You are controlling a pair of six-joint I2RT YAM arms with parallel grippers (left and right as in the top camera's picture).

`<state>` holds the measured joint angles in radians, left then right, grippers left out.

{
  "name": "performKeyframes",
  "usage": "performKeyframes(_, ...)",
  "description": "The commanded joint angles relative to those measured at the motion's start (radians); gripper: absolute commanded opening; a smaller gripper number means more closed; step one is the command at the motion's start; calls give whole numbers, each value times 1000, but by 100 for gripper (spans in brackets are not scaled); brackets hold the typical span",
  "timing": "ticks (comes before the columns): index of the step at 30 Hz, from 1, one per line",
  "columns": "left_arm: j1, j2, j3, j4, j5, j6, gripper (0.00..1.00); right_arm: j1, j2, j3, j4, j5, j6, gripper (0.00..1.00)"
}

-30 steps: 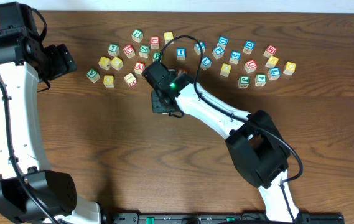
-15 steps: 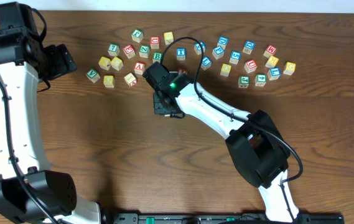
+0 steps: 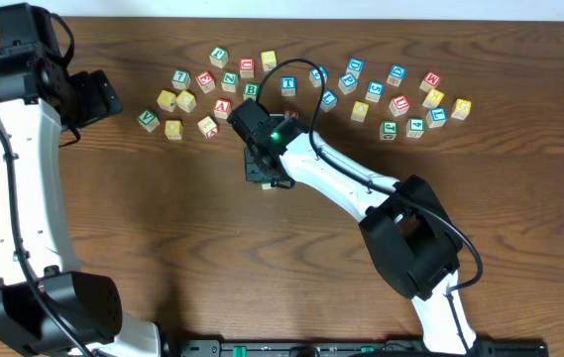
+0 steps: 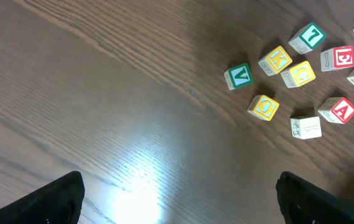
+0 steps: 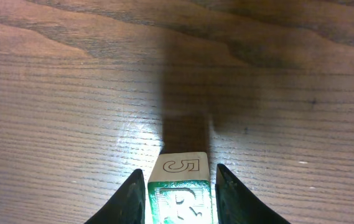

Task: Spell out ROBOT
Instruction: 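Carry the green R block toward the table center with right gripper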

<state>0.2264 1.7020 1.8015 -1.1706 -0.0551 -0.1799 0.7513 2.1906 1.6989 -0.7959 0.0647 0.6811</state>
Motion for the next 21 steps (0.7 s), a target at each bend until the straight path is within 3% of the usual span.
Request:
performKeyframes(1,0,11,6,-3,-6,-1,98,3,5,6,0,15,23,32)
performKeyframes(21,0,11,6,-3,-6,-1,98,14,31,4,-11,4,29,27)
